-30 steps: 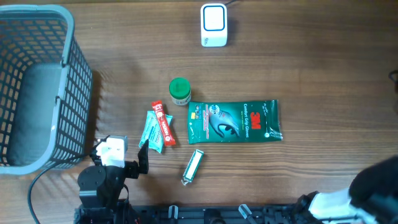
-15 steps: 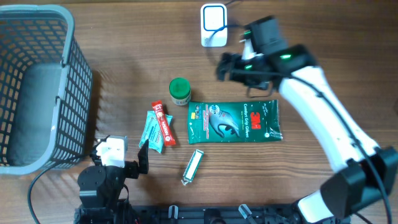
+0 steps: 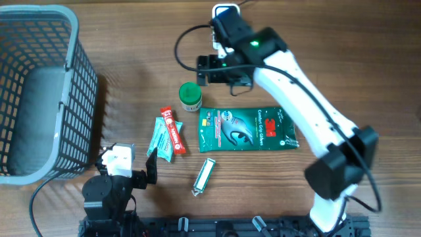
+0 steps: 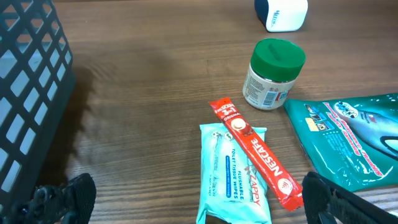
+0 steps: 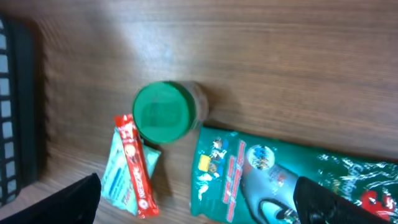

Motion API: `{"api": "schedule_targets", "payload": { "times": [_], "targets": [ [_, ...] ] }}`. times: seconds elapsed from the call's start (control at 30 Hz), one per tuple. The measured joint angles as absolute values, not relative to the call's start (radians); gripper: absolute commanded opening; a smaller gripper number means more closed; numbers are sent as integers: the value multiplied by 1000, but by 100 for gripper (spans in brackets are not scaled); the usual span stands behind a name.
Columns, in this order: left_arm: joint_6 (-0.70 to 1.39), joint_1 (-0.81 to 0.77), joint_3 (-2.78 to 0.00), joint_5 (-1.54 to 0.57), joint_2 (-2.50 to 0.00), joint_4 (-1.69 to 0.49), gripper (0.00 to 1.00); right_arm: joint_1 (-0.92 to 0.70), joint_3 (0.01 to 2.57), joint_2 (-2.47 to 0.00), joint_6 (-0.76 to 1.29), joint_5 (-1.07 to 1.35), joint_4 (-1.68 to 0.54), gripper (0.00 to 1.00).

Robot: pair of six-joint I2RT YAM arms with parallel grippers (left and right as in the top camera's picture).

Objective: Scan the item barcode
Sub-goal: 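Reach the right gripper toward the green-capped jar and grasp it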

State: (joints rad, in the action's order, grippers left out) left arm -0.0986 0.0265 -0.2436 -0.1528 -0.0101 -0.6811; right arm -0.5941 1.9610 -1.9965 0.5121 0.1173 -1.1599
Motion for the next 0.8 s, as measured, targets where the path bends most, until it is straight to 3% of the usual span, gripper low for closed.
{"api": "schedule_targets", "payload": {
  "times": [0.47, 0.8],
  "targets": [
    [-98, 27, -244, -153, -10, -681, 100, -720, 2027, -2208, 597, 75, -1020, 99],
    [-99, 27, -244, -153, -10, -681, 100, -719, 2028, -2267, 640, -35, -934, 100]
  ]
}}
